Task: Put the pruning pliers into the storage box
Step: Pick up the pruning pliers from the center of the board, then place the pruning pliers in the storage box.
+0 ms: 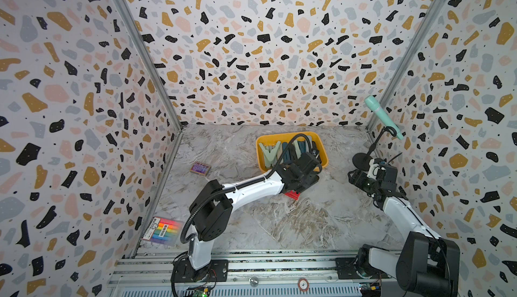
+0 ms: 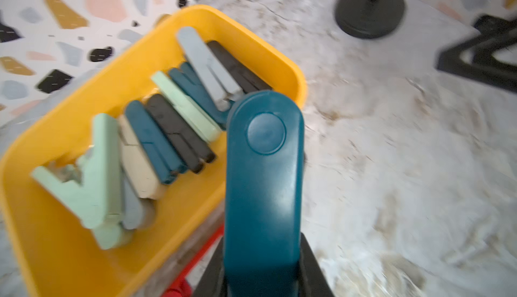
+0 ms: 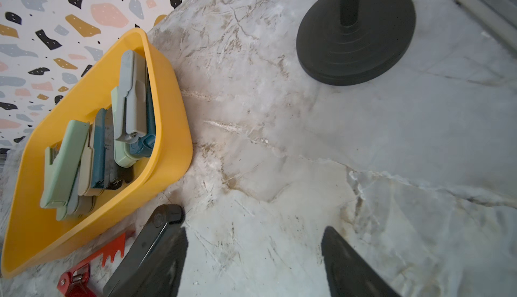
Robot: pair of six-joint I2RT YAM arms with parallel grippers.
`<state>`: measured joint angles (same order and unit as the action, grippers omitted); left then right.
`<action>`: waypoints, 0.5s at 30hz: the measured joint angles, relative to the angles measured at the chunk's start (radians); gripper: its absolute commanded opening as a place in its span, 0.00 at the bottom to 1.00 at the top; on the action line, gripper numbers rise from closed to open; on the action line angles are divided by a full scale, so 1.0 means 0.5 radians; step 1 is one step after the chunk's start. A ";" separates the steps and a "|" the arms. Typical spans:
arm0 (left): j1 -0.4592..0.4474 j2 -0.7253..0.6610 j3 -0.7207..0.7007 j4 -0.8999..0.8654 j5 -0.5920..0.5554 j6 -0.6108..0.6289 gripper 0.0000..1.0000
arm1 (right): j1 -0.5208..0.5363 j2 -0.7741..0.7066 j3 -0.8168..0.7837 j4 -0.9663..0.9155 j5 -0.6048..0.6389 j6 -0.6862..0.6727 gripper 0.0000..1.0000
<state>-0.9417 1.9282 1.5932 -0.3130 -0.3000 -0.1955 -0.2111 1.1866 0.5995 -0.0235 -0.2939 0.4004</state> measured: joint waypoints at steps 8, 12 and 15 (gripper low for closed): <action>0.382 0.596 0.838 -0.127 0.018 -0.101 0.21 | 0.034 0.068 0.005 0.037 0.037 0.000 0.77; 0.472 1.034 1.343 -0.220 0.131 -0.173 0.21 | 0.034 0.104 0.008 0.066 0.050 0.000 0.77; 0.497 1.248 1.498 -0.283 0.211 -0.224 0.21 | 0.034 0.133 0.008 0.079 0.051 0.000 0.77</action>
<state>-0.6933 2.5523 2.3421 -0.4545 -0.1944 -0.3077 -0.1940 1.2530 0.6037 0.0158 -0.2684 0.4004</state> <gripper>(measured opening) 0.281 0.772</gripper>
